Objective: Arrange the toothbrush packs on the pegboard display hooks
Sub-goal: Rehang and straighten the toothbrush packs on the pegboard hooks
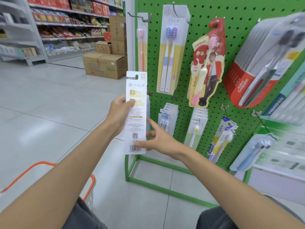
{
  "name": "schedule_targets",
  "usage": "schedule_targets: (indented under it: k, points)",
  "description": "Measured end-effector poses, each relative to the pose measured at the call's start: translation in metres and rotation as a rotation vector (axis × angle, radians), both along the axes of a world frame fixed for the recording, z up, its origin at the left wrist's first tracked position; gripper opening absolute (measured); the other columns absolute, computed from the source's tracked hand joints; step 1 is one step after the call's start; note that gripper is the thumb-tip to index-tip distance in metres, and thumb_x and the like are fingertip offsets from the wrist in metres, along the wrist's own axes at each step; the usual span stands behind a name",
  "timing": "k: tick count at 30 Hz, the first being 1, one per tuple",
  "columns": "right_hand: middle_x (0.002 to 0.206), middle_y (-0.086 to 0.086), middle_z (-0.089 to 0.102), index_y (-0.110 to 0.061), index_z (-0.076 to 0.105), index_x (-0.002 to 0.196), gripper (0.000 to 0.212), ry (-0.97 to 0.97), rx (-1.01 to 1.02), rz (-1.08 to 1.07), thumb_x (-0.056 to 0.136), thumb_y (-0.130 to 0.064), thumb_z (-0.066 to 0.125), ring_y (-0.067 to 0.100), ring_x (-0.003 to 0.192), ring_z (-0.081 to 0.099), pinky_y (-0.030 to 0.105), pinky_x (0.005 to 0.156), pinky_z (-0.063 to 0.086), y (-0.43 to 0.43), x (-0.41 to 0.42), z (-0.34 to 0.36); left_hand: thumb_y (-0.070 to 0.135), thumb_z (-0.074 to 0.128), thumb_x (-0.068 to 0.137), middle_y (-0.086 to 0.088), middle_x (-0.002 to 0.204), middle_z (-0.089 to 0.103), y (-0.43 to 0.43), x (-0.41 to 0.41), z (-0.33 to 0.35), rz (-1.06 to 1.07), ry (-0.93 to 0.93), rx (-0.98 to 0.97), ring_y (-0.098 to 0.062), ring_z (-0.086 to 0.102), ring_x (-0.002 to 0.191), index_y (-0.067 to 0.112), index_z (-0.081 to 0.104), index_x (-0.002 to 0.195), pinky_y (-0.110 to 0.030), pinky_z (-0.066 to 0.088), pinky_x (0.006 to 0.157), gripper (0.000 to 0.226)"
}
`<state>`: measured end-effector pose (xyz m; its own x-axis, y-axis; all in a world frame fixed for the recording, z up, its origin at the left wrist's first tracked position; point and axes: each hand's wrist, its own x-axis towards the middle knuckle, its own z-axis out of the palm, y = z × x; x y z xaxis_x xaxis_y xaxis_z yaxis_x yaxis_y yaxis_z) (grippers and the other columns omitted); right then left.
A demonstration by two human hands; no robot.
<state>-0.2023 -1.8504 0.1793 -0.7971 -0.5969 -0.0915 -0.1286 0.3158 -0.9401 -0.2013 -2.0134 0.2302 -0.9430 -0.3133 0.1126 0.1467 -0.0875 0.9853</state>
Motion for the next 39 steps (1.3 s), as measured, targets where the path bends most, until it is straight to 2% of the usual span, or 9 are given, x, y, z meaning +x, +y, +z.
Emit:
schedule_targets:
  k: [2,4,11,16,21,25,32,37,39]
  points:
    - [0.112,0.006,0.071,-0.028,0.027,0.15,0.091,-0.003,-0.018,-0.016,0.078,-0.015,0.081,0.018,0.091,0.068,0.029,0.072,0.055,-0.003,0.0,0.004,0.002,0.046,0.1,-0.011,0.11,0.071,-0.001,0.002,0.001,-0.053,0.01,0.026,-0.025,0.069,0.094,0.01,0.065,0.113,-0.039,0.056,0.086,0.024]
    - [0.111,0.004,0.071,-0.024,0.039,0.142,0.075,0.03,0.012,-0.03,0.08,-0.009,0.078,0.016,0.09,0.068,0.03,0.076,0.056,-0.007,0.001,0.007,0.004,0.044,0.101,-0.011,0.113,0.071,-0.001,0.004,0.001,-0.11,0.007,0.047,-0.025,0.069,0.095,0.01,0.064,0.116,-0.038,0.057,0.085,0.025]
    - [0.118,0.001,0.063,-0.024,0.038,0.14,0.068,0.079,-0.02,-0.119,0.083,-0.008,0.073,0.016,0.106,0.063,0.038,0.095,0.053,-0.018,-0.009,0.027,0.015,0.042,0.104,-0.008,0.107,0.074,-0.003,0.004,-0.003,-0.168,-0.053,0.071,-0.022,0.073,0.092,0.012,0.067,0.113,-0.036,0.06,0.075,0.027]
    - [0.114,0.004,0.067,-0.02,0.048,0.132,0.042,0.087,-0.223,-0.291,0.094,-0.006,0.058,0.017,0.105,0.066,0.038,0.092,0.055,-0.012,-0.021,0.058,0.021,0.044,0.103,-0.011,0.105,0.075,-0.004,0.007,-0.007,-0.226,-0.078,-0.02,-0.022,0.072,0.087,0.009,0.067,0.116,-0.032,0.059,0.071,0.029]
    - [0.103,0.003,0.073,-0.009,0.067,0.109,0.018,0.094,-0.371,-0.408,0.099,-0.009,0.052,0.013,0.09,0.069,0.024,0.078,0.058,-0.009,-0.023,0.079,0.028,0.043,0.104,-0.004,0.098,0.076,-0.004,0.009,-0.009,-0.254,-0.112,-0.061,-0.018,0.072,0.083,0.013,0.068,0.116,-0.03,0.056,0.067,0.031]
    - [0.087,0.001,0.071,-0.004,0.069,0.098,0.028,0.072,-0.4,-0.485,0.102,-0.02,0.047,0.007,0.073,0.065,0.012,0.062,0.054,-0.015,-0.021,0.085,0.032,0.043,0.103,-0.008,0.112,0.073,-0.005,0.01,-0.006,-0.284,-0.124,-0.037,-0.025,0.071,0.099,0.013,0.066,0.122,-0.037,0.055,0.08,0.035]
    - [0.094,0.002,0.072,-0.01,0.067,0.098,0.018,0.208,-0.401,-0.603,0.1,-0.017,0.051,0.017,0.087,0.07,0.039,0.084,0.059,-0.025,-0.023,0.085,0.031,0.047,0.102,-0.008,0.111,0.073,-0.006,0.013,-0.005,-0.273,-0.1,-0.013,-0.023,0.072,0.095,0.013,0.066,0.122,-0.035,0.057,0.074,0.033]
    - [0.103,-0.005,0.071,-0.018,0.064,0.113,0.02,0.318,-0.256,-0.517,0.098,-0.023,0.053,0.008,0.09,0.067,0.022,0.071,0.053,-0.03,-0.017,0.082,0.028,0.049,0.102,-0.009,0.111,0.073,-0.008,0.015,-0.007,-0.237,-0.055,-0.043,-0.031,0.069,0.104,0.016,0.065,0.123,-0.044,0.056,0.088,0.029]
    - [0.101,-0.006,0.07,-0.021,0.06,0.115,0.026,0.293,-0.238,-0.465,0.093,-0.034,0.061,0.008,0.091,0.066,0.024,0.072,0.049,-0.032,-0.014,0.082,0.022,0.054,0.1,-0.007,0.109,0.074,-0.007,0.017,-0.007,-0.204,-0.007,-0.097,-0.03,0.07,0.103,0.019,0.064,0.127,-0.042,0.057,0.089,0.028]
